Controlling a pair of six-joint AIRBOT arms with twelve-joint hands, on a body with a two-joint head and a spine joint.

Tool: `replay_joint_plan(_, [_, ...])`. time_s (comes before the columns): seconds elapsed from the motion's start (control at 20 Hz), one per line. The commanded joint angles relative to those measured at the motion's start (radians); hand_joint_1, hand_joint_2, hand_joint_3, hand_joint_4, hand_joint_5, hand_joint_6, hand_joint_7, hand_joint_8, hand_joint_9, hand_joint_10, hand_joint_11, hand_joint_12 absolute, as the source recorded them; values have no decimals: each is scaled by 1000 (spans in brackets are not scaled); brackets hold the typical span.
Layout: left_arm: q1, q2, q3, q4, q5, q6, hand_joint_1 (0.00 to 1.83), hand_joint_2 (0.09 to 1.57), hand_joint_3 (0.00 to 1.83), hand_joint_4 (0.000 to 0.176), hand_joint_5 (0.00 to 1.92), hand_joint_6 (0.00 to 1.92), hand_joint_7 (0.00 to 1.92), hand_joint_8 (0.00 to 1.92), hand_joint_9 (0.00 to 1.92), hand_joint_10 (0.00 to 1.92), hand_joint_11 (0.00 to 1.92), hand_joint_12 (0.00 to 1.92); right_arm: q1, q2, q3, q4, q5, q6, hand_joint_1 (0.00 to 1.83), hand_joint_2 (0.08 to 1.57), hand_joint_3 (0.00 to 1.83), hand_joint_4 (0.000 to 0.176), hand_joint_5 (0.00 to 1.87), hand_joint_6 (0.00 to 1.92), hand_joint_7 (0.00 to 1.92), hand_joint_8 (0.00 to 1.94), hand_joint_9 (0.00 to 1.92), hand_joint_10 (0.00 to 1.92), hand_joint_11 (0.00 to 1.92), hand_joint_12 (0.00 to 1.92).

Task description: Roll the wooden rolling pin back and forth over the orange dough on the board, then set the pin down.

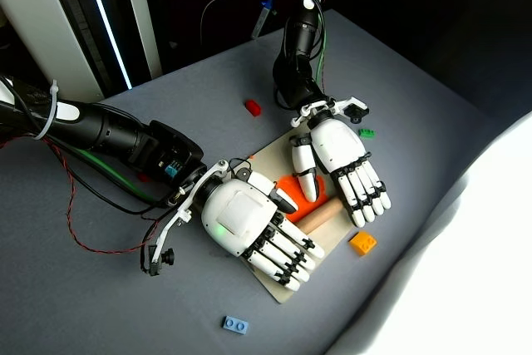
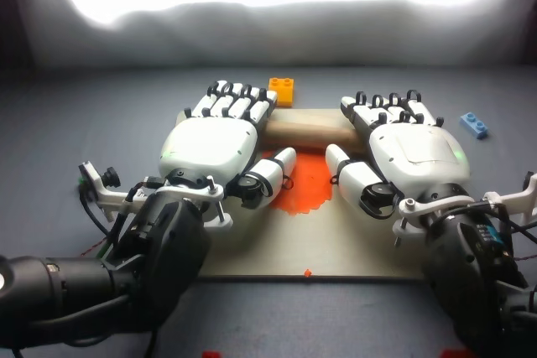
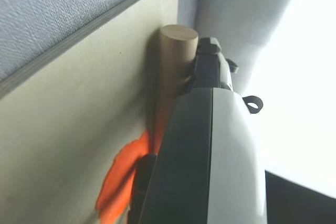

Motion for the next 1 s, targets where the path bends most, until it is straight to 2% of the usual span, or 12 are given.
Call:
replay_joint_plan(0.0, [7, 5, -3, 39, -74, -2, 0, 1499, 0, 0, 132, 6, 132, 8, 59, 6, 0, 0, -3, 4, -3, -44, 85, -1, 0, 1571, 46, 0, 288, 6, 337, 3, 262, 4, 0, 480])
replay_joint_plan(0.1, [10, 8, -8, 39, -74, 0, 0, 1499, 0, 0, 134, 5, 137, 7, 64, 6, 0, 0, -6, 5, -5, -44, 86, -5, 0, 1571, 58, 0, 311, 10, 342, 2, 262, 1, 0, 530])
replay_joint_plan(0.2, [13, 12, -15, 39, -75, 3, 0, 1499, 0, 0, 137, 6, 142, 8, 69, 8, 0, 0, -7, 5, -8, -44, 90, -7, 0, 1571, 57, 0, 317, 11, 346, 4, 265, 2, 0, 528])
replay_joint_plan(0.25, [16, 14, -19, 39, -75, 4, 0, 1499, 0, 0, 140, 7, 137, 6, 64, 5, 0, 0, -8, 5, -10, -44, 94, -8, 0, 1571, 60, 0, 295, 3, 326, 2, 240, 2, 0, 468])
replay_joint_plan(0.4, [25, 20, -26, 39, -75, 5, 0, 1498, 0, 0, 152, 11, 155, 11, 84, 12, 0, 0, -11, 5, -16, -43, 103, -12, 0, 1571, 67, 0, 308, 4, 328, 3, 250, 5, 0, 522])
replay_joint_plan(0.75, [34, 36, -41, 38, -74, 9, 0, 1497, 0, 0, 140, 3, 141, 1, 68, 2, 0, 0, -20, 6, -39, -2, 114, -37, 0, 1571, 83, 0, 317, 6, 326, 2, 245, 2, 0, 496])
replay_joint_plan(0.85, [35, 41, -47, 38, -73, 11, 0, 1501, 0, 0, 147, 5, 155, 6, 78, 6, 0, 0, -22, 6, -43, 0, 117, -39, 0, 1571, 74, 0, 341, 9, 348, 5, 269, 6, 0, 582])
replay_joint_plan(0.95, [37, 48, -56, 38, -73, 12, 0, 1499, 0, 0, 144, 3, 157, 5, 82, 7, 0, 0, -24, 6, -53, 0, 125, -42, 0, 1571, 71, 0, 337, 6, 353, 5, 271, 6, 0, 582])
